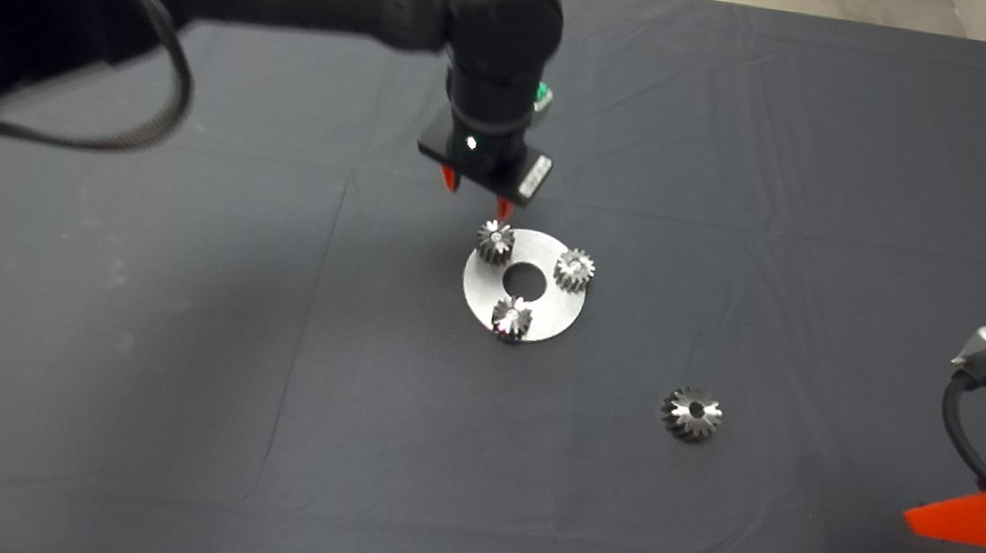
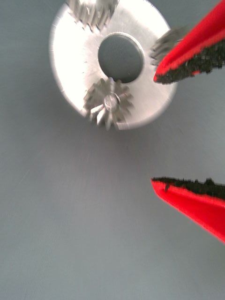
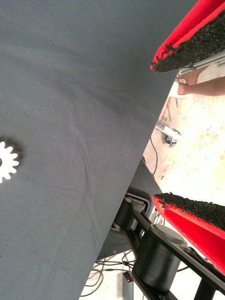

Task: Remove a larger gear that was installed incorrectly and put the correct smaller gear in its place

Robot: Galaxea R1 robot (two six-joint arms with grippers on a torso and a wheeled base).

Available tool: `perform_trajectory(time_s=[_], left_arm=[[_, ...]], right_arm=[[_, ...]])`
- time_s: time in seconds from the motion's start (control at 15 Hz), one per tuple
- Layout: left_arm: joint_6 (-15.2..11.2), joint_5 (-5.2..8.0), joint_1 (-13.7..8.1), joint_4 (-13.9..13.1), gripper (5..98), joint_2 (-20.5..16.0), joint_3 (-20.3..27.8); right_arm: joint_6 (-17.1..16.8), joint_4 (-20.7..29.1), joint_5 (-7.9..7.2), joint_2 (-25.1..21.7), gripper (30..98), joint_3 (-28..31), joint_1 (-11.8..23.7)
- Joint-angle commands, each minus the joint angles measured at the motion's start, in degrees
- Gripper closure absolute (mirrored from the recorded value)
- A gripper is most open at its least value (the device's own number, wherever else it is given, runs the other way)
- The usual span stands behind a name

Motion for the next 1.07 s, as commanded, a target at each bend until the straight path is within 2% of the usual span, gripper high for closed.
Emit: perform_trajectory(time_s=[0.0,0.07,0.2,0.33,0.47,0.6,0.73,0.87,1.0], left_arm=[[-11.99,4.38,-8.65,-10.74,51.7,-18.07,29.81],[-15.39,4.08,-10.38,-12.04,49.9,-22.43,34.72],[-15.96,4.17,-11.72,-13.53,49.4,-26.77,40.53],[-15.96,4.67,-12.0,-14.69,44.9,-30.27,40.93],[-15.43,5.31,-13.28,-15.19,40.8,-32.03,44.78],[-15.61,5.31,-14.02,-16.99,40.2,-32.67,45.59],[-15.87,5.13,-15.01,-17.16,35.4,-32.78,47.01],[-16.23,5.13,-15.17,-17.25,35.4,-33.54,47.4],[-16.5,4.87,-15.25,-17.25,30.4,-35.07,48.24]], right_arm=[[0.4,2.02,0.2,-0.07,60.2,0.31,1.04],[0.52,2.02,0.11,-0.16,60.2,0.35,1.04],[0.61,2.77,0.2,-0.16,60.2,0.35,0.95],[0.7,2.9,0.2,0.1,60.2,0.35,0.95],[0.7,2.9,0.2,0.1,60.2,0.35,0.95],[0.7,2.9,0.2,0.53,60.2,0.26,0.95],[0.7,2.72,0.2,1.42,60.2,0.2,0.97],[0.61,2.55,0.2,1.69,55.4,0.17,1.45],[0.62,2.55,0.2,1.86,54.9,0.17,1.48]])
